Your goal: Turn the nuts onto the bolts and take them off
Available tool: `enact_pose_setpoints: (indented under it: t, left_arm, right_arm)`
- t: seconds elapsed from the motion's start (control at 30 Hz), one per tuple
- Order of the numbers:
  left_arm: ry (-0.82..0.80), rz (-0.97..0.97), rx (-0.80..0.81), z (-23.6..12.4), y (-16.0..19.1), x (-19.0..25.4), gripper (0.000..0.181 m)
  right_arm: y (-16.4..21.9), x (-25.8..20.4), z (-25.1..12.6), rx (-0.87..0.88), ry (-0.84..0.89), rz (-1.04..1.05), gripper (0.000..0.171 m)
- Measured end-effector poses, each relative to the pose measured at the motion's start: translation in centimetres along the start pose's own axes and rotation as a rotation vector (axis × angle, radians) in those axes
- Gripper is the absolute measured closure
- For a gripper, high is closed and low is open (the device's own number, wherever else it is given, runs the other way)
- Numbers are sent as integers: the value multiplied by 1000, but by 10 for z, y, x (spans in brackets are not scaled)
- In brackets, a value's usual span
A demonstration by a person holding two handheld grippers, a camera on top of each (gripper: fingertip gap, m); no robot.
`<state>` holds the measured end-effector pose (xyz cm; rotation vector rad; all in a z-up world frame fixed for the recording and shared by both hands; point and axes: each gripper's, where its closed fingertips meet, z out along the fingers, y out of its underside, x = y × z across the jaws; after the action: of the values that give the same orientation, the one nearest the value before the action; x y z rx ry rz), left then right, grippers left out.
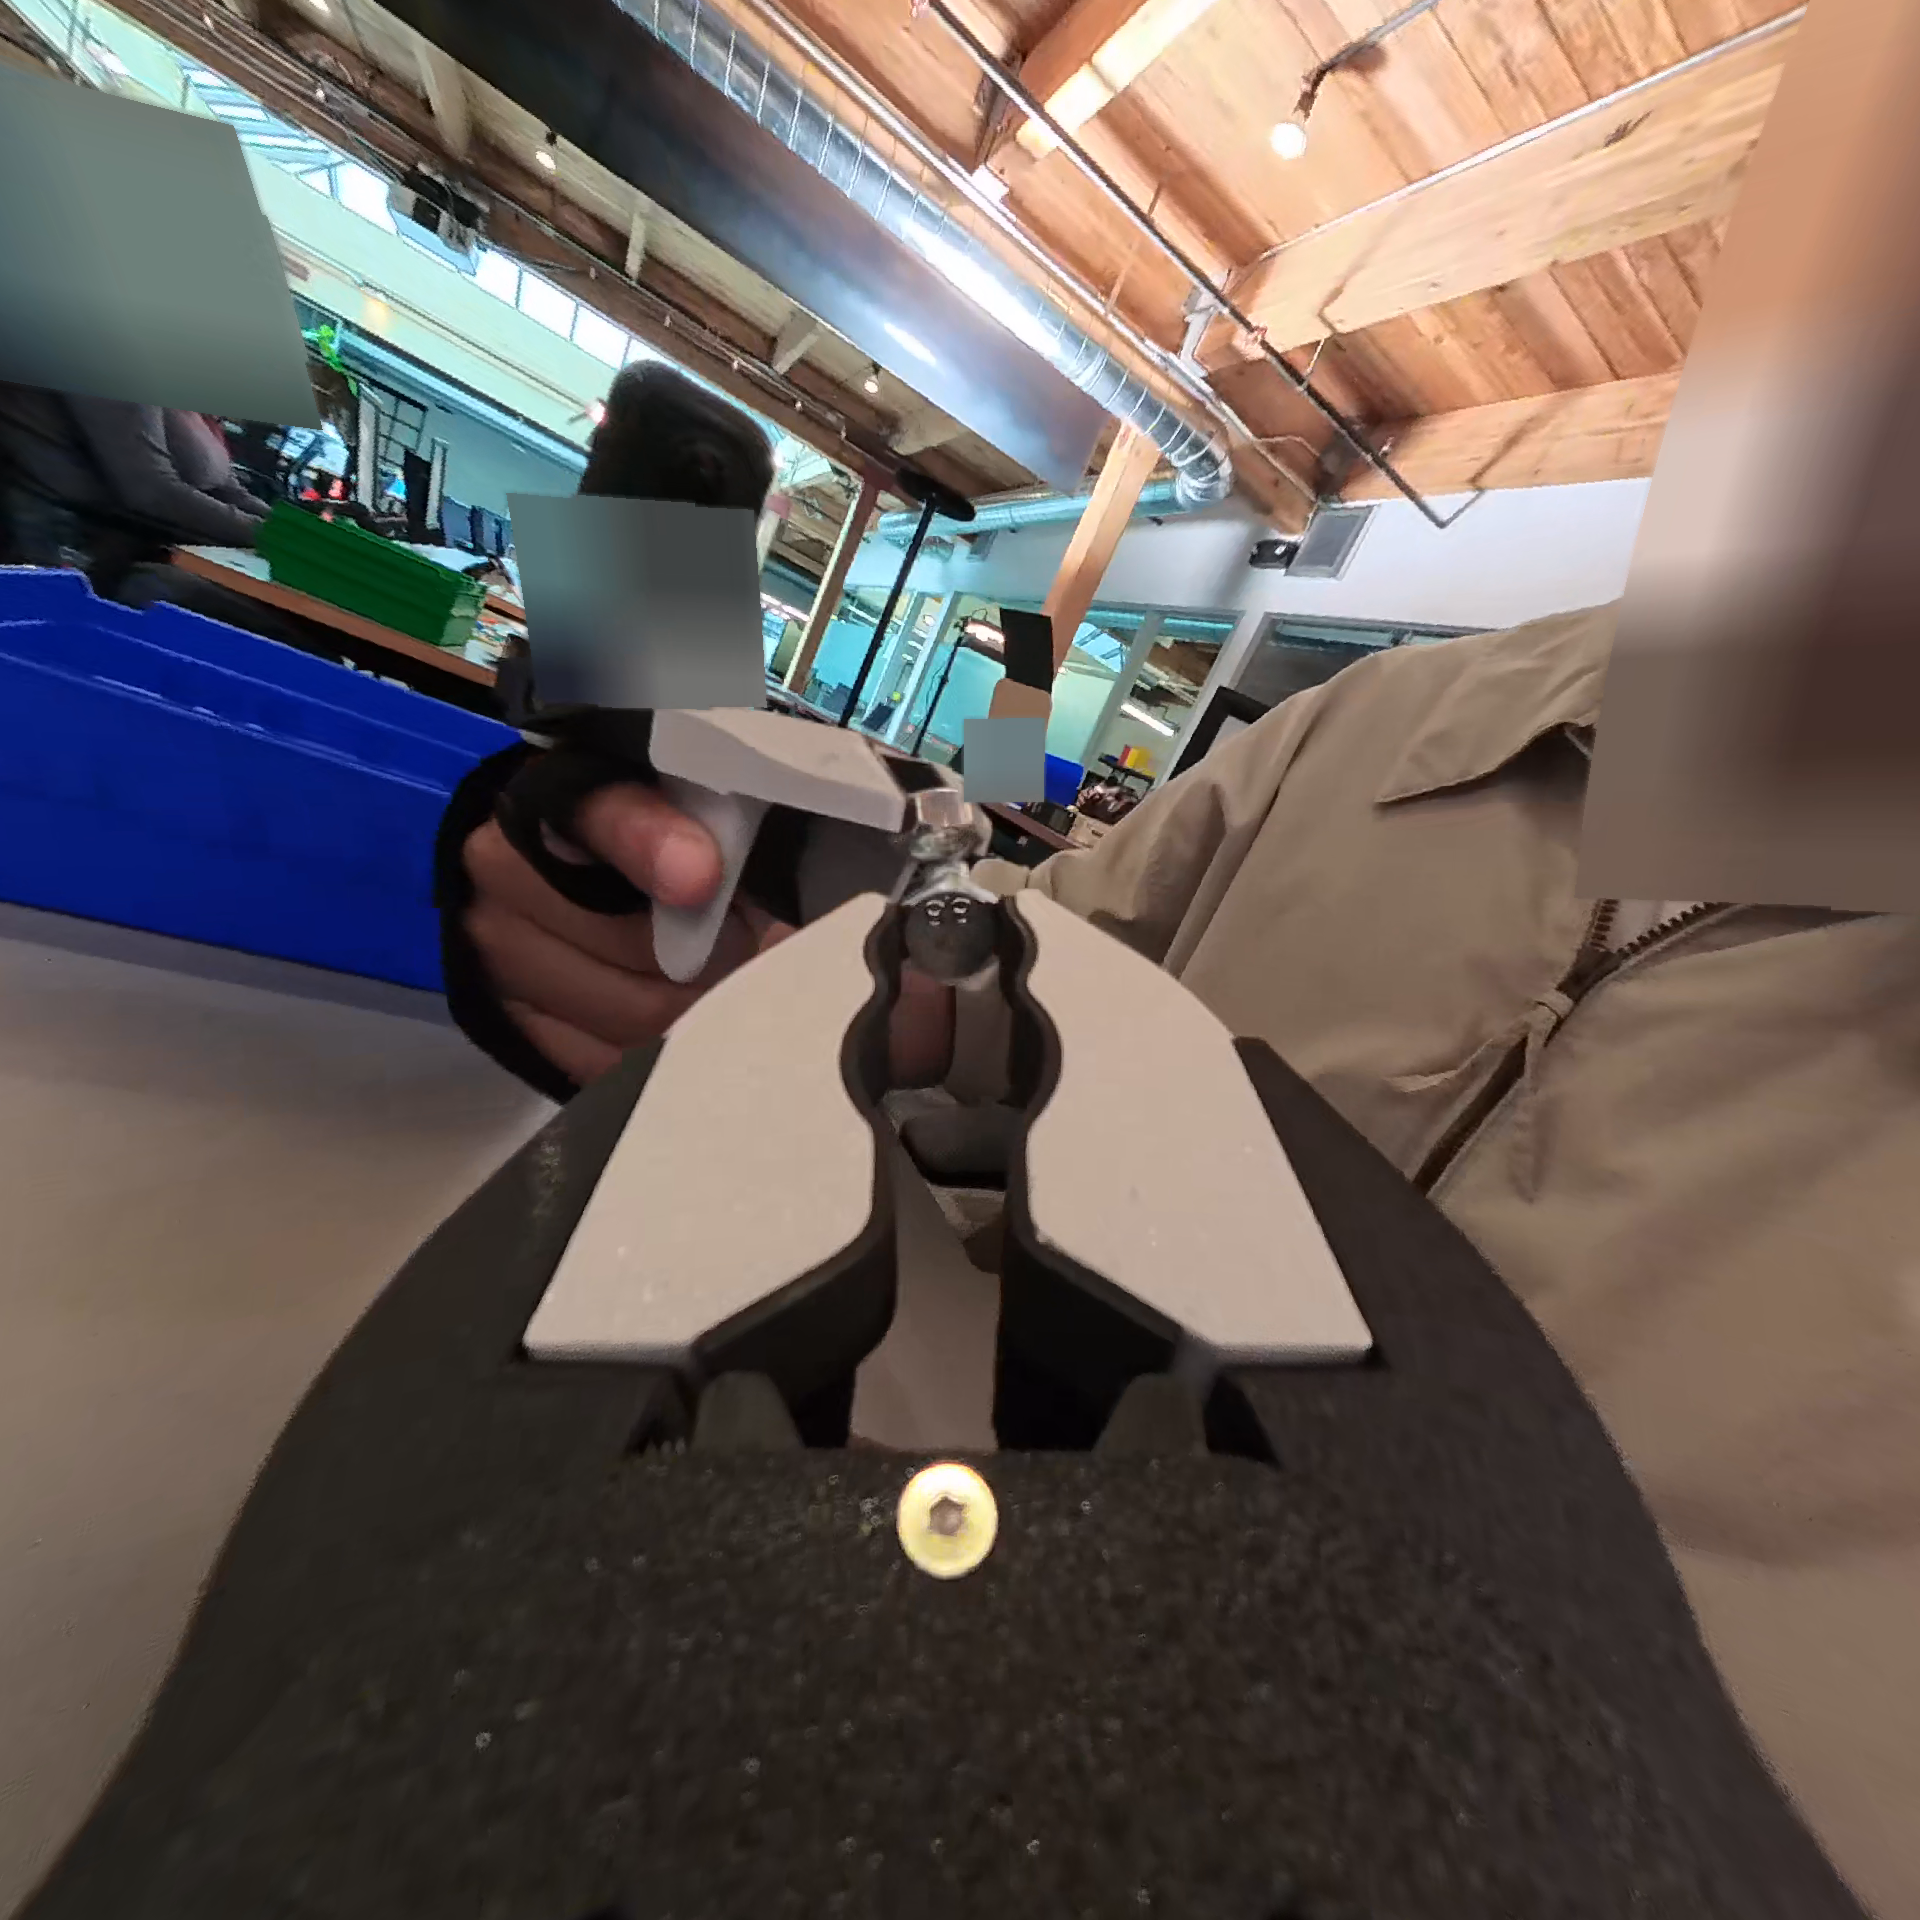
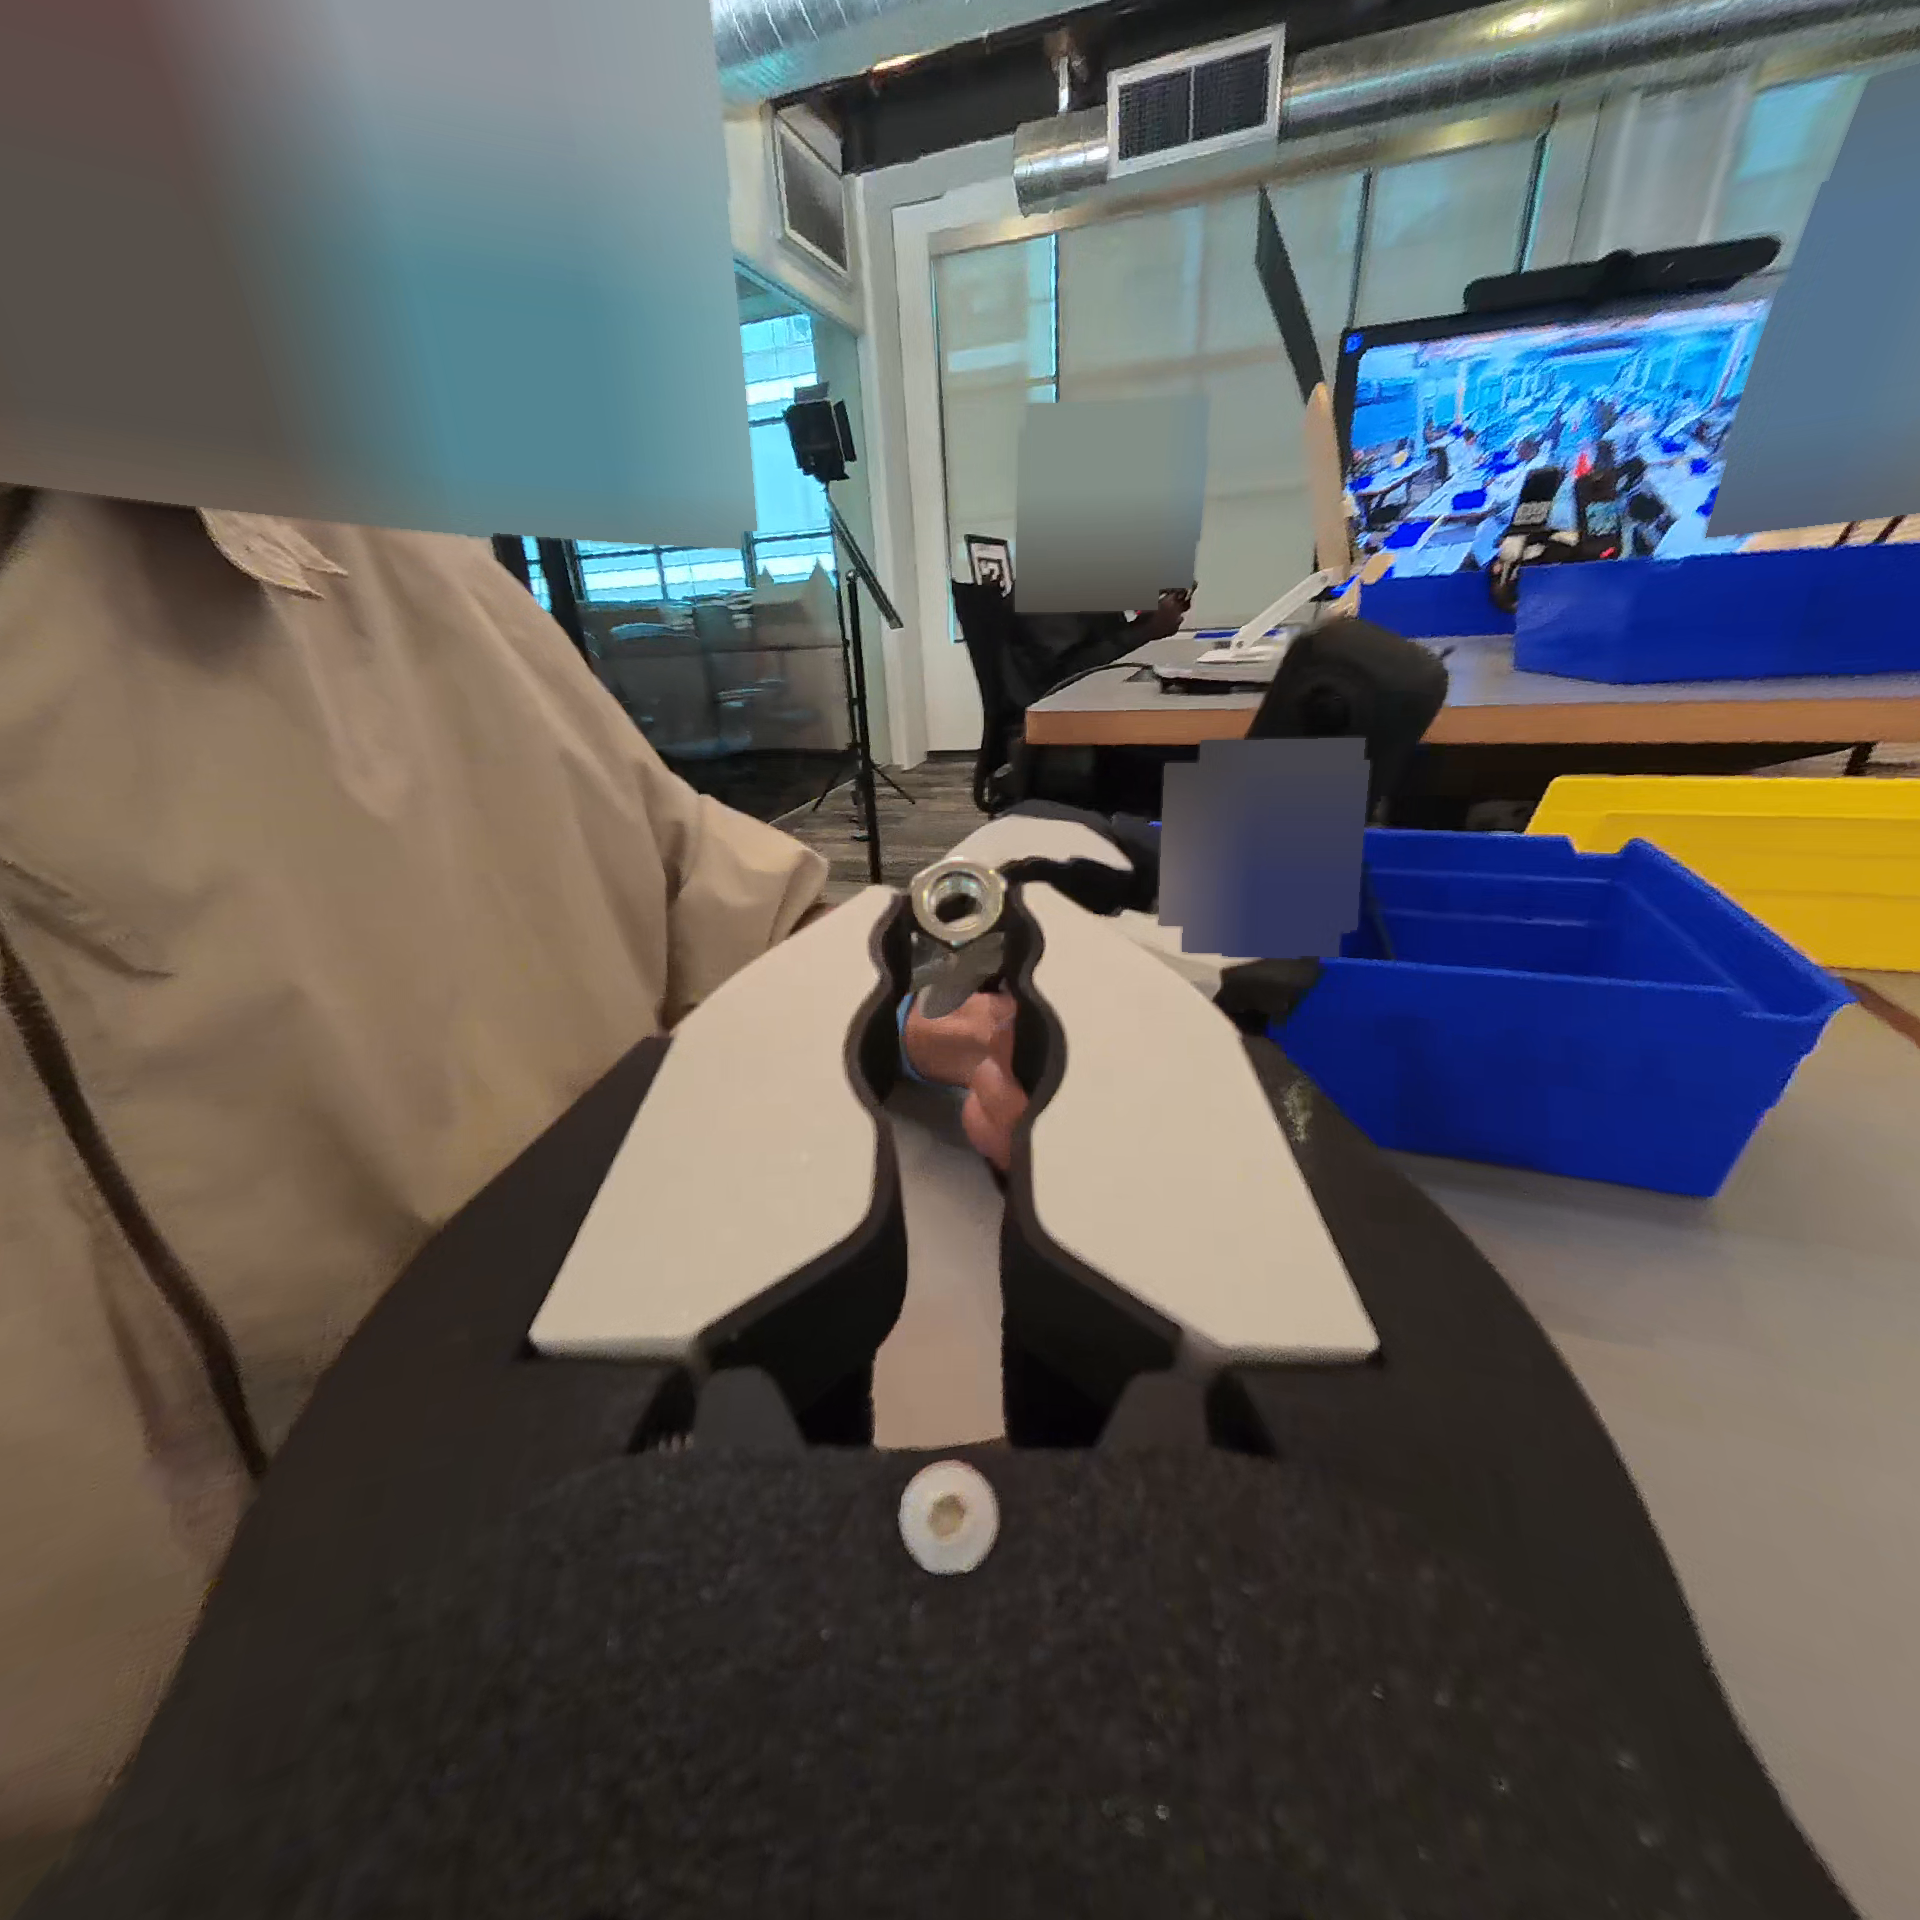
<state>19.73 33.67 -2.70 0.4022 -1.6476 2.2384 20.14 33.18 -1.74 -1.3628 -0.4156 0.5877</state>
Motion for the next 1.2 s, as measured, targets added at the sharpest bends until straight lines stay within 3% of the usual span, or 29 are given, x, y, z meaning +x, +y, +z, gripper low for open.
enact_pose_setpoints:
  t: [0.2, 0.3, 0.47, 0.87, 1.1, 1.2]
  left_arm:
    - [42, -77, 142, -6, -14, -3, 164]
    - [78, -130, 249, -15, -28, -3, 164]
    - [125, -170, 253, -13, -24, -1, 164]
    - [275, -283, 267, -9, -20, 8, 164]
    - [323, -329, 271, -10, -19, 9, 164]
    - [266, -297, 271, -11, -20, 3, 164]
  right_arm:
    - [-39, 0, -10, 194, 206, -125, 154]
    - [-28, 3, -8, 219, 350, -154, 154]
    - [-20, 2, 0, 280, 434, -203, 154]
    - [-18, -4, 10, 144, 414, -465, 154]
    - [-17, -5, 12, 111, 359, -507, 153]
    - [-16, 1, 9, 111, 365, -446, 154]
